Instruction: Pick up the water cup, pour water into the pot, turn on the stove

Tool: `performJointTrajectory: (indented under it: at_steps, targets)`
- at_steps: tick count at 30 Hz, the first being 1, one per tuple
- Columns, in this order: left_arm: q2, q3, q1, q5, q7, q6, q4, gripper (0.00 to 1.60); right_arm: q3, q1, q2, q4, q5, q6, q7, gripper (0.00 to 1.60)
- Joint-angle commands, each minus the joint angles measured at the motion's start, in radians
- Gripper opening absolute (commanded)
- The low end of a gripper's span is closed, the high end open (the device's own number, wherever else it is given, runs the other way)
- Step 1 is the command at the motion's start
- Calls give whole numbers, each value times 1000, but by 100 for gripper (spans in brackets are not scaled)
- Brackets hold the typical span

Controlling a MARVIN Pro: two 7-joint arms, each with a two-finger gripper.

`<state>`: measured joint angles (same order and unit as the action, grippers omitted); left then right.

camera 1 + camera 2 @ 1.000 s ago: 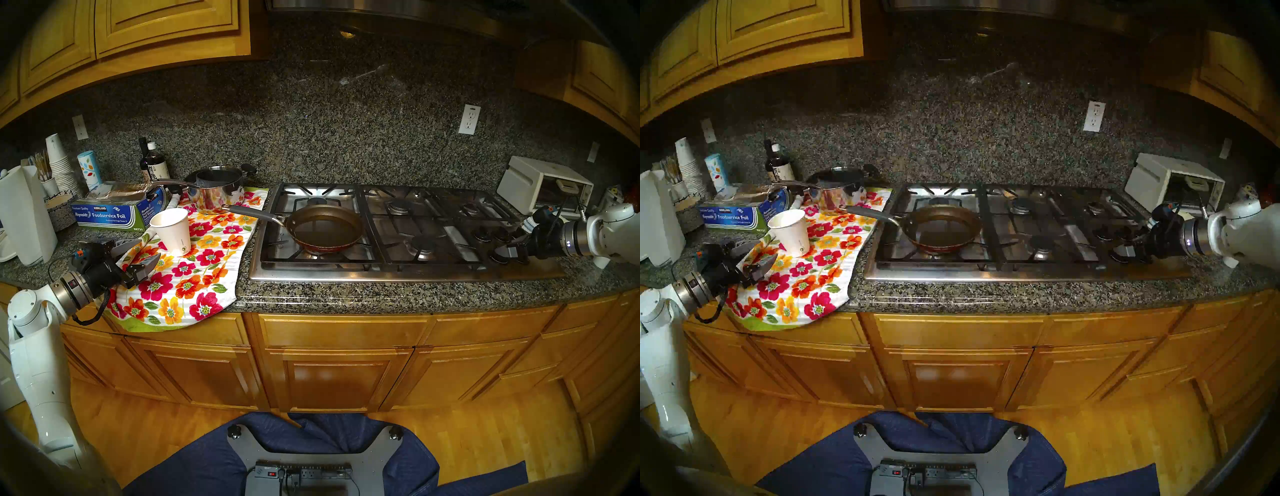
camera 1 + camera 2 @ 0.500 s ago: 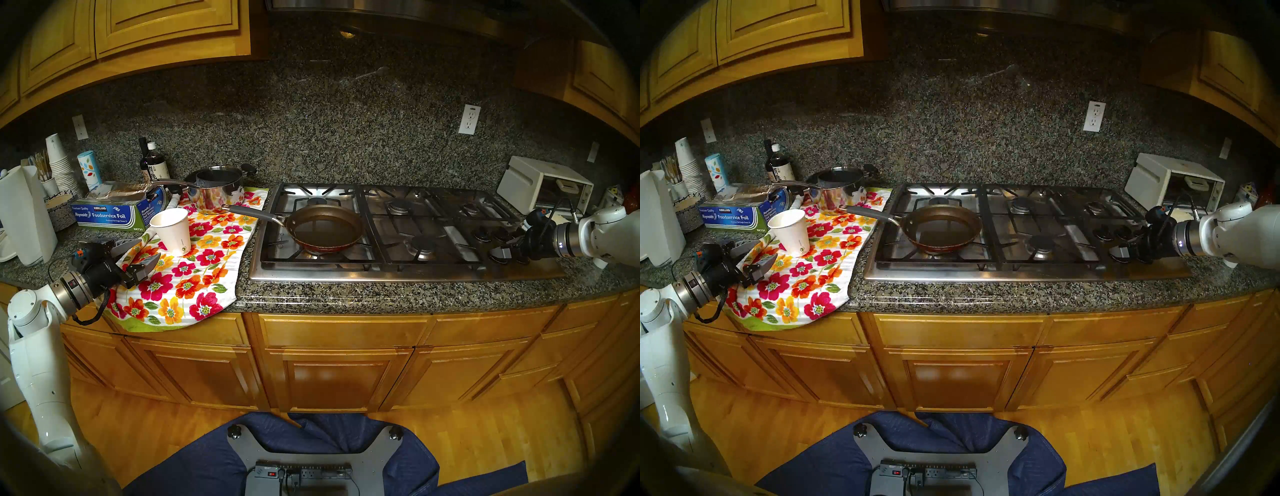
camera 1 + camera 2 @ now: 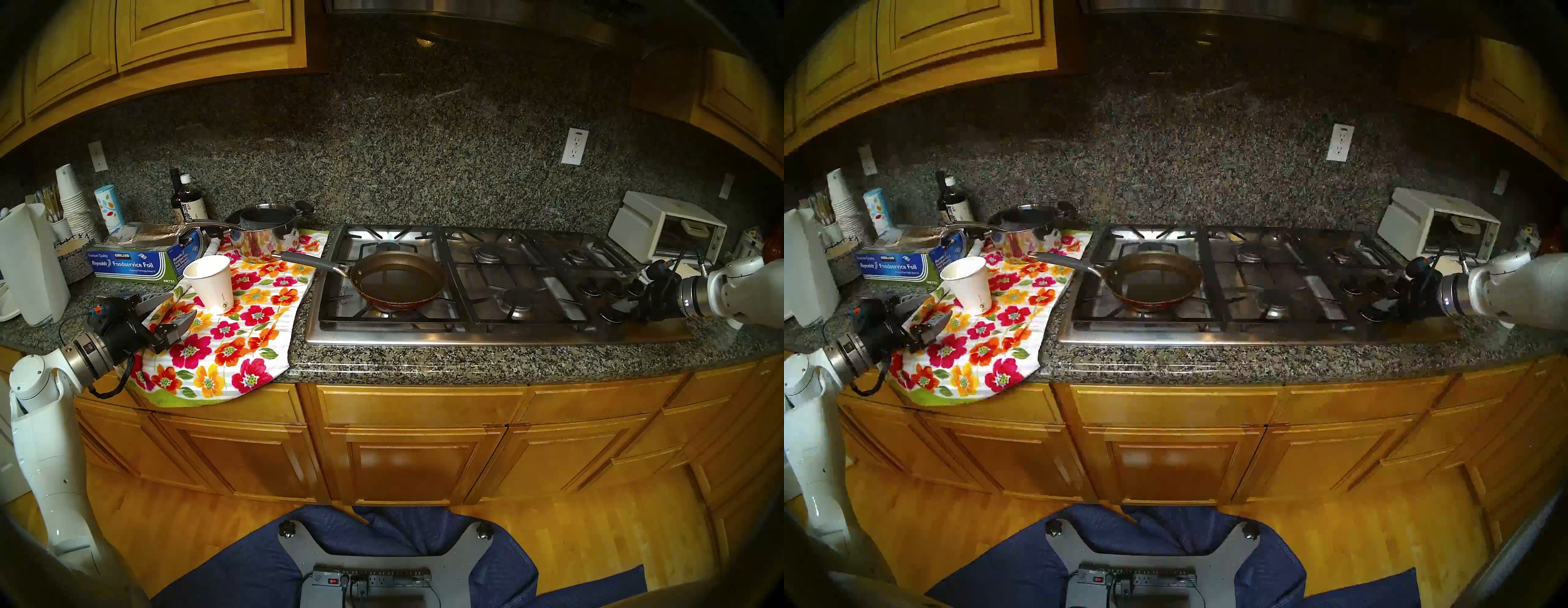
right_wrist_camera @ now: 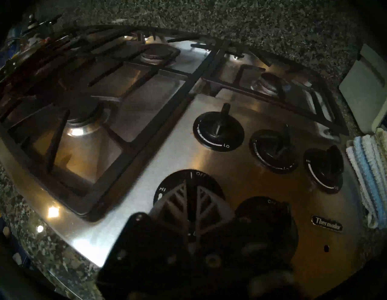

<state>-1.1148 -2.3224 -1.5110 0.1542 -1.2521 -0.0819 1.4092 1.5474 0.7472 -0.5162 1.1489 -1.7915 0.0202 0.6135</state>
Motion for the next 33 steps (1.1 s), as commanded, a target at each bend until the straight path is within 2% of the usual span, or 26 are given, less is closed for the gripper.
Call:
performJointTrajectory:
  at_steps: [1, 14, 20, 33]
  targets:
    - [10, -10, 27, 16, 0, 2, 23, 160, -41, -42, -26, -36, -14, 13, 29, 0]
    - [10, -10, 28, 16, 0, 2, 23, 160, -54, -101, -38, -50, -25, 35, 54, 0]
    - [10, -10, 28, 15, 0, 2, 23, 160, -36, -111, -52, -52, 5, 58, 70, 0]
    - [10, -10, 28, 15, -1, 2, 23, 160, 80, -1, -46, -6, 152, 157, 127, 0]
